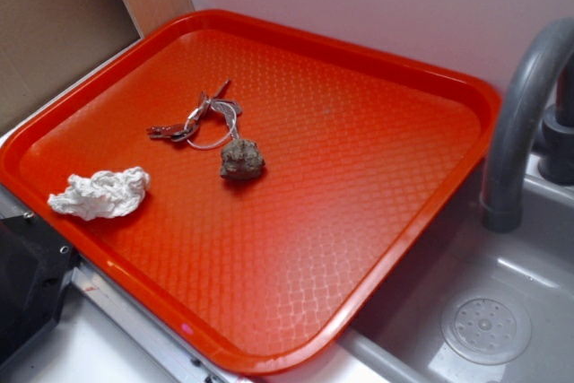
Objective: Grab the rock.
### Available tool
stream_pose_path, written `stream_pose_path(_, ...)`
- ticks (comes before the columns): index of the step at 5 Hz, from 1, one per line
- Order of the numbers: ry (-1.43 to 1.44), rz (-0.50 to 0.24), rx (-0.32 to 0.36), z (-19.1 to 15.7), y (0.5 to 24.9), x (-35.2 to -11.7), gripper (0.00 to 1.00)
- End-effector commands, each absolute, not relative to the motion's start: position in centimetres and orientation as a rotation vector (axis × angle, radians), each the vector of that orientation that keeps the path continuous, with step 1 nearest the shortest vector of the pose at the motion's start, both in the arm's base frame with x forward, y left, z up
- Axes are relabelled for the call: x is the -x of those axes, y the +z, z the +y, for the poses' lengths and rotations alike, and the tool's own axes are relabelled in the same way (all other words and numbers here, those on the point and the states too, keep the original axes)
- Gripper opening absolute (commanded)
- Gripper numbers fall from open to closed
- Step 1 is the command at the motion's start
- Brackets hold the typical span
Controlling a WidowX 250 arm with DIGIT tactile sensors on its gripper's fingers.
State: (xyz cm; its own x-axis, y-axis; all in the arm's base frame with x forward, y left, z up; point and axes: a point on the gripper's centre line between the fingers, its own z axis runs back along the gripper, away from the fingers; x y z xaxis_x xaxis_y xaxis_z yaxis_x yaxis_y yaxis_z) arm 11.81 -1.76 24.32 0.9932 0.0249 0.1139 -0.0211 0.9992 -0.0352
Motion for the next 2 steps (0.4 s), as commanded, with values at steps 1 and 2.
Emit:
stream_pose_path(1, 0.023, -0.115, 0.034, -1.76, 24.32, -11.81, 1.0)
stream_pose_path(2, 0.169, -0.12, 0.084, -1.52, 23.38, -12.67, 1.0)
